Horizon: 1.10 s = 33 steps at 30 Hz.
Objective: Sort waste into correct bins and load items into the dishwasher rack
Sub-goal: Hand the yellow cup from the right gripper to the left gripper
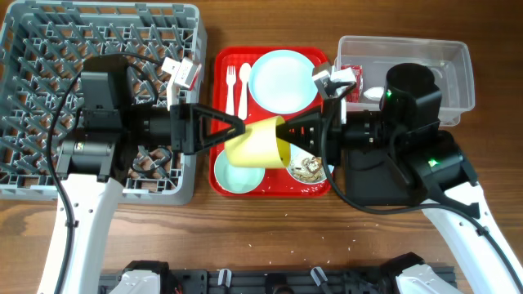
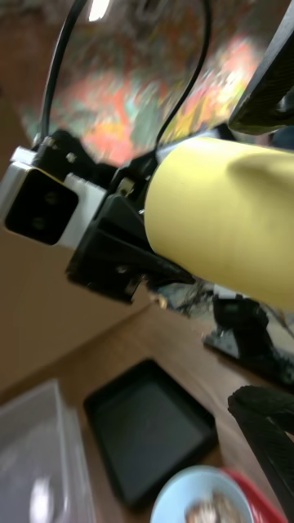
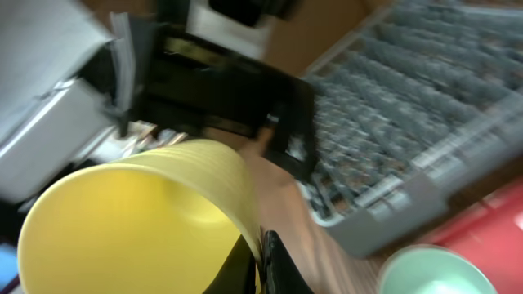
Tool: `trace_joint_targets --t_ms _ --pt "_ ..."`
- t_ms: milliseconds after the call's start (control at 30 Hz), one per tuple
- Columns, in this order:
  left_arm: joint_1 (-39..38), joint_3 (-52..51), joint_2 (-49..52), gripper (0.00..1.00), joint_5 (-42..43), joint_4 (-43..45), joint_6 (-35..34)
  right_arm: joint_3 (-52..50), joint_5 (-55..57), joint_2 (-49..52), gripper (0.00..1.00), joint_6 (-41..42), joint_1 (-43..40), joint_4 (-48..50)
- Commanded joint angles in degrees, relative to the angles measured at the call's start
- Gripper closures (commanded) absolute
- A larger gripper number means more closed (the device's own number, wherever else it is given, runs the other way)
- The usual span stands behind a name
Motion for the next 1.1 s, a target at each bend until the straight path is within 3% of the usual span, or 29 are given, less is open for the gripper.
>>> trace_joint_targets --t_ms 0,300,567,667,700,833,967,1067 --pt "0.0 0.7 -0.2 0.0 6.4 0.2 0.3 0.1 -7.2 0.0 0.95 3.0 -0.2 4.9" --pt "-4.9 0.7 -0.7 0.02 6.3 1.1 0.5 0.1 -4.6 8.0 0.96 7.0 0.0 10.2" --pt "-4.9 0.7 -0.7 0.17 6.4 1.1 0.5 0.1 -4.6 8.2 0.95 8.1 0.0 12.5" --pt "-4.9 0.7 -0.7 0.28 6.3 1.1 0.5 0.1 -4.2 8.2 0.95 8.2 0.0 12.5" --pt "-4.9 0.7 -0.7 0.3 6.3 1.1 0.5 0.1 -4.2 8.2 0.92 8.3 0.0 12.5" --pt "-4.9 0.7 -0.7 0.41 5.8 1.1 0.5 0.1 -4.2 8.2 0.49 8.7 0.0 12.5" --pt "-4.4 0.7 -1.6 0.42 3.5 1.0 0.5 0.1 -4.2 8.2 0.35 8.7 0.0 12.5" --pt "-2.4 0.7 -4.5 0.41 1.8 1.0 0.2 0.1 -4.2 8.2 0.32 9.7 -1.0 12.5"
